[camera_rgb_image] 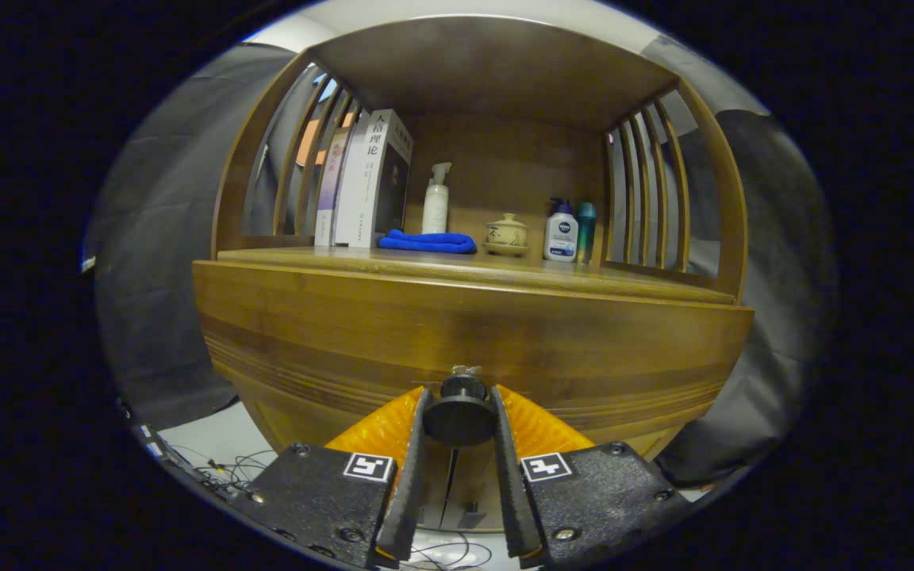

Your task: Pull open the drawer, take out the items inside it, and place them on the countertop above the cabinet.

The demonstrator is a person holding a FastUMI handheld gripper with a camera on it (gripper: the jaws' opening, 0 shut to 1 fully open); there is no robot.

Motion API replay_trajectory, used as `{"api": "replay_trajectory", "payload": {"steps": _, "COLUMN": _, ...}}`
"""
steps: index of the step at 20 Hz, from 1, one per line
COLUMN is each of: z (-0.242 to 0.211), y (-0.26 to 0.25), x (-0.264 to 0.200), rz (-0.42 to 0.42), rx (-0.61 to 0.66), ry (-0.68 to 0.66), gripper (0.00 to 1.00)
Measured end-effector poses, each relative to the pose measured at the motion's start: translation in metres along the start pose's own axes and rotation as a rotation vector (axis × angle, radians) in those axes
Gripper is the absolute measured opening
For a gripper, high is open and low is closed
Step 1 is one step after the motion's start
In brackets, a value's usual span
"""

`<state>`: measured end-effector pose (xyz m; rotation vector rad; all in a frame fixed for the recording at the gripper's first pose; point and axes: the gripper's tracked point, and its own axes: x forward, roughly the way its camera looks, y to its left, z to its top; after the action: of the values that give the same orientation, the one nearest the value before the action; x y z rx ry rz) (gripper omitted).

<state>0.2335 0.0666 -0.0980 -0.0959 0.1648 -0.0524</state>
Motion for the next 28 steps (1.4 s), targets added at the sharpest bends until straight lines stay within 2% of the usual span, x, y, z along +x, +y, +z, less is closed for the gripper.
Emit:
{"api": "replay_trajectory", "payload": {"steps": 7, "z": -0.004, "y": 0.000, "x": -0.016, "rz": -0.005, "rx": 0.019, "ry": 0.010, "gripper": 0.36}}
{"api": "replay_trajectory", "payload": {"steps": 20, "z": -0.028, "y": 0.000, "x": -0.123, "rz": -0.005, "rx": 0.038, "ry": 0.002, "gripper": 0.35}}
{"api": "replay_trajectory", "payload": {"steps": 28, "z": -0.043, "y": 0.006, "x": -0.158, "rz": -0.002, "rx": 0.060, "ry": -0.001, "gripper": 0.35}}
